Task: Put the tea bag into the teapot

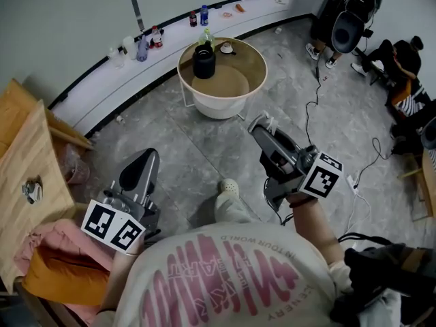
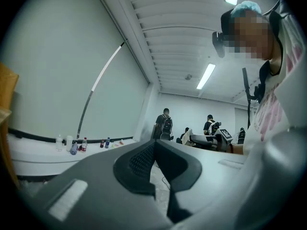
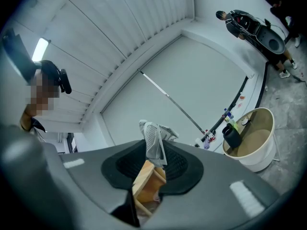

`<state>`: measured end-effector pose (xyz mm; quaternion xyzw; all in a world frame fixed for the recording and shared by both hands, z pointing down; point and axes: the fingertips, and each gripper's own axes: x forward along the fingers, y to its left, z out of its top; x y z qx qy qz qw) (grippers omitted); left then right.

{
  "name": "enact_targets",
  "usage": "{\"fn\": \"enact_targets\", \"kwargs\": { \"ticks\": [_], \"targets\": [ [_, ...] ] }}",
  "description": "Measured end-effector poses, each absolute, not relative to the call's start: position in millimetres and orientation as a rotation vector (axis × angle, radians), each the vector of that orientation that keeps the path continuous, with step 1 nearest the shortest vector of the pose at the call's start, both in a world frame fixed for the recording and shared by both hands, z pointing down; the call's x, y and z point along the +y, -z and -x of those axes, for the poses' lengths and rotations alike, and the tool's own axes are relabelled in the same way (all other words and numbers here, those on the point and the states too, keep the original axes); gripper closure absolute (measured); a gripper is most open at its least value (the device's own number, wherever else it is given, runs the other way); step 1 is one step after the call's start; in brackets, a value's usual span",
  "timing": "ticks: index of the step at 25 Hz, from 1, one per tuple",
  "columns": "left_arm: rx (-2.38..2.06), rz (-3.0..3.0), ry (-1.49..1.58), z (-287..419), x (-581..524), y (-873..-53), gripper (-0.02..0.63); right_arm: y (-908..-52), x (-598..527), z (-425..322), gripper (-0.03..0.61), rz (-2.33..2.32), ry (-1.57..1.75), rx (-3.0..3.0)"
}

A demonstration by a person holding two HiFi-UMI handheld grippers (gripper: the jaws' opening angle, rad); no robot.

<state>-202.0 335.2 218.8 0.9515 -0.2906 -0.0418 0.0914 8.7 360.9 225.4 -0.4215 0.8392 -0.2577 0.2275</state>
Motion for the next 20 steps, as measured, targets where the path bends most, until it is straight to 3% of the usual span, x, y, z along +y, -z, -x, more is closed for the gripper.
{"fn": "enact_targets", "kwargs": {
  "ticks": [20],
  "targets": [
    [-1.002, -2.762, 0.122, 111, 210, -206, 0.597, -220, 206, -97, 0.486, 0.999, 0.763, 2.398]
  ]
}}
